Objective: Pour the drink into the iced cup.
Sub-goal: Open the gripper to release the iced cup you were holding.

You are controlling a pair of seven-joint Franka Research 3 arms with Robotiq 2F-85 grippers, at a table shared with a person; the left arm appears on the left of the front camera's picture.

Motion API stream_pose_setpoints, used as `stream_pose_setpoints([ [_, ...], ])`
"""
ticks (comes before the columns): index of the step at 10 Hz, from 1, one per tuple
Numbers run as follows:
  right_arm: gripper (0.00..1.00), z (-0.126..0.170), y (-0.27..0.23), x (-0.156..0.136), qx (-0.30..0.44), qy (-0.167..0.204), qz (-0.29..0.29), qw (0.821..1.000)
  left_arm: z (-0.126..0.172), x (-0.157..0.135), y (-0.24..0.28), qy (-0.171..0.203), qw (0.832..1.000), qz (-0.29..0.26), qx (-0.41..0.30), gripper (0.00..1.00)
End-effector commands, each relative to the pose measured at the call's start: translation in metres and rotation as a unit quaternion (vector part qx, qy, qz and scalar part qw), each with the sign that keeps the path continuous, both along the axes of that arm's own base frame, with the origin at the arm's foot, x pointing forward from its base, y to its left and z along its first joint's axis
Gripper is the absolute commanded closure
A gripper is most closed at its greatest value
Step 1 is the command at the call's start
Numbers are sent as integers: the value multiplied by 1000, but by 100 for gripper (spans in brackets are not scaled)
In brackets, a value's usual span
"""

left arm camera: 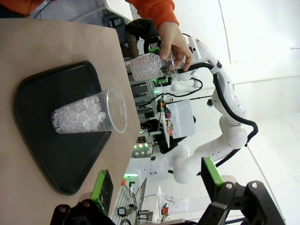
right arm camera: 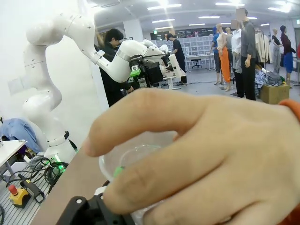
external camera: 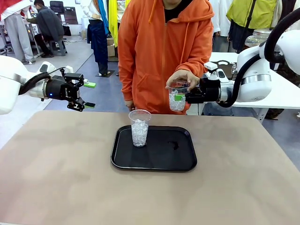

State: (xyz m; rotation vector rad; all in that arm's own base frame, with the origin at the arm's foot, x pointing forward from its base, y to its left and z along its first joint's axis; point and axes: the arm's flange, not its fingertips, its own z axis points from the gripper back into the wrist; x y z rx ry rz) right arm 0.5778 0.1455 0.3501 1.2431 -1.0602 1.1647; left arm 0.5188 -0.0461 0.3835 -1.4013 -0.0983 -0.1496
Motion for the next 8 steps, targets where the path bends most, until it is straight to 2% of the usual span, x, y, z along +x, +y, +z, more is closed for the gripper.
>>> stream_pose_setpoints([
  [1, 20, 3, 0, -2, 3, 0, 4, 1000, 2, 0, 0, 2, 1000, 2, -4, 0],
  [6, 20, 3, 0, -2, 3, 0, 4, 1000, 2, 0, 0, 2, 1000, 2, -4, 0],
  [7, 0, 0, 0, 0, 0, 0, 0, 1000, 2, 0, 0, 2, 1000, 2, -4, 0],
  [8, 0, -1, -5, -2, -2, 0, 2, 1000, 2, 0, 0, 2, 1000, 2, -4, 0],
])
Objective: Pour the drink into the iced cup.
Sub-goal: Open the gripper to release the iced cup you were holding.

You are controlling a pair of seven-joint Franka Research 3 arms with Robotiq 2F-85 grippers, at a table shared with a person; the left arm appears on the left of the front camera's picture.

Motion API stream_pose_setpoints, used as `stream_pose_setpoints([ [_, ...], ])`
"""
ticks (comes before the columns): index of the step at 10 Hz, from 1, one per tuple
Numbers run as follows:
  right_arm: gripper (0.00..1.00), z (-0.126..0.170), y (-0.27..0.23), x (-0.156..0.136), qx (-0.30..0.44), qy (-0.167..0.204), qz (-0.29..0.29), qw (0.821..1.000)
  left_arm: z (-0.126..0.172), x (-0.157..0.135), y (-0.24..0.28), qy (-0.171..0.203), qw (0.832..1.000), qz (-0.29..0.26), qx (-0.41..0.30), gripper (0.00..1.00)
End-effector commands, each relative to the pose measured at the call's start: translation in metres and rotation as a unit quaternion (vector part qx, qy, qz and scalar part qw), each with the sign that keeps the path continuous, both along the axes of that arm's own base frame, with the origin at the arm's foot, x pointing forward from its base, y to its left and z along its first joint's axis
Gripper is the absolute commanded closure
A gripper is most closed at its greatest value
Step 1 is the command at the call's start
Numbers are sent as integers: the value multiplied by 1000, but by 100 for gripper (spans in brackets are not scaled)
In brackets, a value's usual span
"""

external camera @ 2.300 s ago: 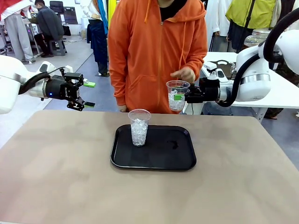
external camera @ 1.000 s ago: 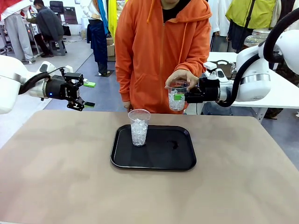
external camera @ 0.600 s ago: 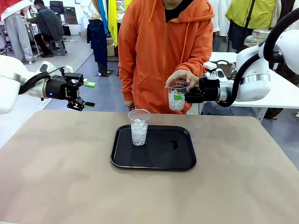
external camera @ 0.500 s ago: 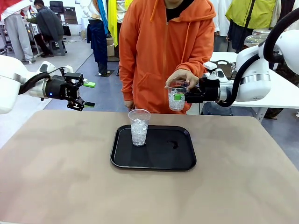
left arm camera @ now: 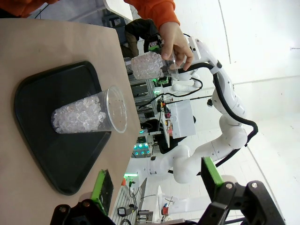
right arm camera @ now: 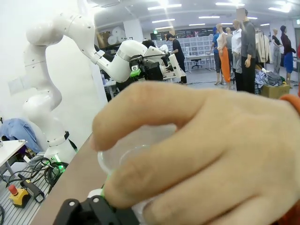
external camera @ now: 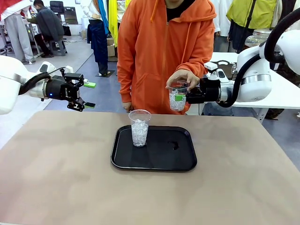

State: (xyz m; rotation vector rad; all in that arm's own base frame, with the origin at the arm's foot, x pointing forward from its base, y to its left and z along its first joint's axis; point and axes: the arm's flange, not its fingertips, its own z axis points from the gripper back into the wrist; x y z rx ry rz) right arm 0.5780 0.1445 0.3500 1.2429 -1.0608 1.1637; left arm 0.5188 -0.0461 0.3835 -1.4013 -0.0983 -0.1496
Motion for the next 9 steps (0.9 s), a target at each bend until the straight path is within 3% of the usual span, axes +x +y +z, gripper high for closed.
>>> stream_pose_setpoints([
  [1, 0, -3, -12, -4, -6, 1, 0, 1000, 2, 0, 0, 2, 1000, 2, -4, 0],
  [3, 0, -10, -30, -8, -11, 0, -7, 1000, 2, 0, 0, 2, 1000, 2, -4, 0],
  [6, 0, -34, -66, -24, -35, -42, -15, 998, 2, 0, 0, 2, 1000, 2, -4, 0],
  [9, 0, -60, -103, -51, -13, -66, -15, 998, 2, 0, 0, 2, 1000, 2, -4, 0],
])
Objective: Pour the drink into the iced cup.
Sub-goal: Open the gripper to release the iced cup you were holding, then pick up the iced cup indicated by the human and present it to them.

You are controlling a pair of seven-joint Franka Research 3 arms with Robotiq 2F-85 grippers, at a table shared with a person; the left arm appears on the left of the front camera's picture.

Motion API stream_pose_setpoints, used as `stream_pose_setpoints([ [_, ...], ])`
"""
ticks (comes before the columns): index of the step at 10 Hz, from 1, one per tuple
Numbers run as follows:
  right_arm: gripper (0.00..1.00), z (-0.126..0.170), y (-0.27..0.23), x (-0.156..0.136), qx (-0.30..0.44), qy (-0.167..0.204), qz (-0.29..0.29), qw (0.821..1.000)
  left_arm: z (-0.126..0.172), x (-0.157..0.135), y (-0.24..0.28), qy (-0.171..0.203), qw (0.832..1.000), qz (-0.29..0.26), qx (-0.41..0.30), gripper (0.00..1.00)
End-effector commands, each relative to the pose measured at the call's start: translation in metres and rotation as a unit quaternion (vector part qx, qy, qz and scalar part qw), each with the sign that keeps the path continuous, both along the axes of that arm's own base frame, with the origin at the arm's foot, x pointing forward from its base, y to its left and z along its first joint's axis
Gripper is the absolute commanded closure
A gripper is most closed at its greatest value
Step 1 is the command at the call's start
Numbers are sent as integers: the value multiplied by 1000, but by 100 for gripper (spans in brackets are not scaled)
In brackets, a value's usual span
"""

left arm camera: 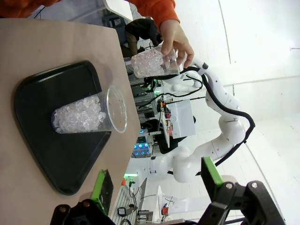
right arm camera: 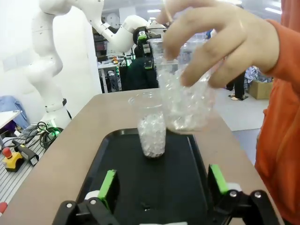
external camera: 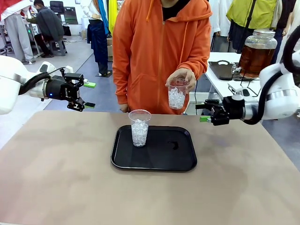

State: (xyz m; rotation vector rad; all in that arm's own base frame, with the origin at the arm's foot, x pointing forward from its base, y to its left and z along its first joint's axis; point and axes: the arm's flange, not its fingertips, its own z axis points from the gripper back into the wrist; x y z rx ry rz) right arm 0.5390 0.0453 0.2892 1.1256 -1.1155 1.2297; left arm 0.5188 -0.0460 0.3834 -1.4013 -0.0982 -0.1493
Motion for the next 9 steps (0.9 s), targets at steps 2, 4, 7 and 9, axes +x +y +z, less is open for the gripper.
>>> stream_pose_setpoints([
  [2, 0, -18, -24, -28, 36, -14, -5, 999, 2, 0, 0, 2, 1000, 2, -4, 0],
  [4, 0, -32, -38, -38, 48, -7, -4, 999, 2, 0, 0, 2, 1000, 2, -4, 0],
  [7, 0, -29, -37, -40, 26, -9, -13, 1000, 2, 0, 0, 2, 1000, 2, -4, 0],
  [9, 0, -35, -41, -37, 43, 8, -15, 999, 2, 0, 0, 2, 1000, 2, -4, 0],
])
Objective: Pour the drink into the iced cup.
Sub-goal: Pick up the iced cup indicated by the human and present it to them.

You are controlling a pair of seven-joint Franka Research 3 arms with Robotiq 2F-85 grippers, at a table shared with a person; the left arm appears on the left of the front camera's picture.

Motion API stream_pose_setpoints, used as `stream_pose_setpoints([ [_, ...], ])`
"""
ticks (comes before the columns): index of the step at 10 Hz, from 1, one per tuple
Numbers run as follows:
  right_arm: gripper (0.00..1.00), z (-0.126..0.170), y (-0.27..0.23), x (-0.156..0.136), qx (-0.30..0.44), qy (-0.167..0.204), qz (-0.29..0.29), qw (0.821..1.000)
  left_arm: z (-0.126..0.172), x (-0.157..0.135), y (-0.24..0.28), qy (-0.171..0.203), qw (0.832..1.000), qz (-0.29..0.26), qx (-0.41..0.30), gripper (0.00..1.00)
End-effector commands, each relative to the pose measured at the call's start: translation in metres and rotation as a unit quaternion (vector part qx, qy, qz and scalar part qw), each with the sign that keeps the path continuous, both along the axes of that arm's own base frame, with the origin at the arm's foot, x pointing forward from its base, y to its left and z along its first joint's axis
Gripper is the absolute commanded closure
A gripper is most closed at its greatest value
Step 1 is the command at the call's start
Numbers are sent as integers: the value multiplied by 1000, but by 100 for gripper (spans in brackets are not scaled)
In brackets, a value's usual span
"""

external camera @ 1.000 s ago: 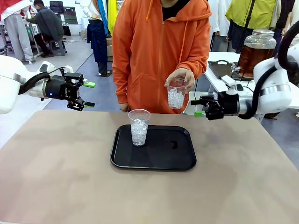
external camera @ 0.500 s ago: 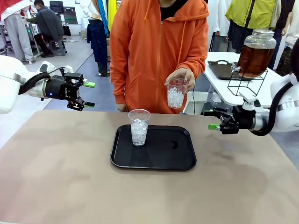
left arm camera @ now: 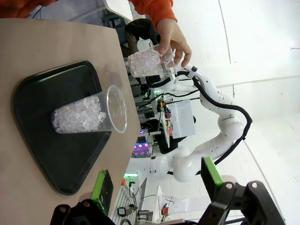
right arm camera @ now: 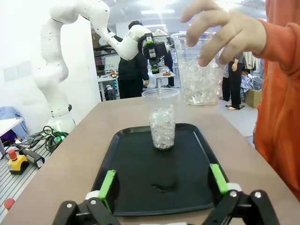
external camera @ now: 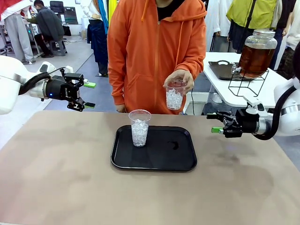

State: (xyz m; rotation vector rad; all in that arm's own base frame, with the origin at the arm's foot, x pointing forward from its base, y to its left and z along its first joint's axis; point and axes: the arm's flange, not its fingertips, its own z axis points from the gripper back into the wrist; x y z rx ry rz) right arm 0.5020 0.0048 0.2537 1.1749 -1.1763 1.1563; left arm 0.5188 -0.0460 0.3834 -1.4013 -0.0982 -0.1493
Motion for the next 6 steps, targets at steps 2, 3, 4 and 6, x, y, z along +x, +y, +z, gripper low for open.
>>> stream_pose_setpoints([
  [2, 0, 1, 0, 0, 2, -1, 1, 1000, 2, 0, 0, 2, 1000, 2, -4, 0],
  [3, 0, 1, 0, 0, 2, -1, 1, 1000, 2, 0, 0, 2, 1000, 2, -4, 0],
  [4, 0, 1, 0, 0, 2, -1, 1, 1000, 2, 0, 0, 2, 1000, 2, -4, 0],
  [6, 0, 1, 0, 0, 2, -1, 1, 1000, 2, 0, 0, 2, 1000, 2, -4, 0],
])
